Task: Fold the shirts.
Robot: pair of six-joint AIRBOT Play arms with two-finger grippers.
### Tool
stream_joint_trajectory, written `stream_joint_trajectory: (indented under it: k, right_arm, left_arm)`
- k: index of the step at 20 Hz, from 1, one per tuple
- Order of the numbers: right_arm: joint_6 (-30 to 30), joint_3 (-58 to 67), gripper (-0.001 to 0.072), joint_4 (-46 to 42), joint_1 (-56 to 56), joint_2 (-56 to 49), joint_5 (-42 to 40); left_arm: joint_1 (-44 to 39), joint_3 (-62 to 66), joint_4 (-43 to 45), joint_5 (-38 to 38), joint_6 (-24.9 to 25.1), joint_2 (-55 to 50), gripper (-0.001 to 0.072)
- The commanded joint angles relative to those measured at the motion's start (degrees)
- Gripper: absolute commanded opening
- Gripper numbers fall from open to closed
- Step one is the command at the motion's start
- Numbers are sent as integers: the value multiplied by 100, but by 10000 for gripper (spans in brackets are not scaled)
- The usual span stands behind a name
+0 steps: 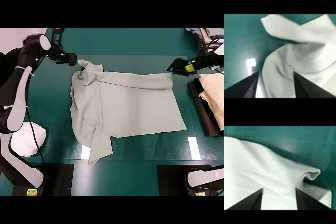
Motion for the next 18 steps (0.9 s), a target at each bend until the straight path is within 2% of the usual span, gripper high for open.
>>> stream_joint_trajectory:
  k: [1, 4, 6, 8, 11, 15, 18]
  right_arm:
    - [-35, 186, 477, -4, -306, 199, 732]
    - [-76, -413, 473, 0, -634, 793, 785]
    - [-205, -1058, 472, 2, -796, 1279, 754]
    - [-299, -1738, 471, 4, -885, 1759, 684]
    - [-378, -2610, 471, 15, -951, 2400, 431]
    - [-389, -3294, 471, 22, -951, 3003, 46]
    - [-391, -3467, 471, 20, -951, 3226, 52]
  left_arm:
    - [437, 238, 15, -1565, -306, 109, 506]
    - [844, 199, -184, -2721, -306, 181, 505]
    - [909, -236, -337, -2848, -308, 457, 498]
    - [826, -1150, -350, -2527, -328, 1025, 498]
    - [688, -3206, -507, -1759, -415, 2240, 499]
    - [682, -6004, -1478, -1161, -435, 3941, 499]
    - [682, -7584, -2105, -807, -605, 5143, 499]
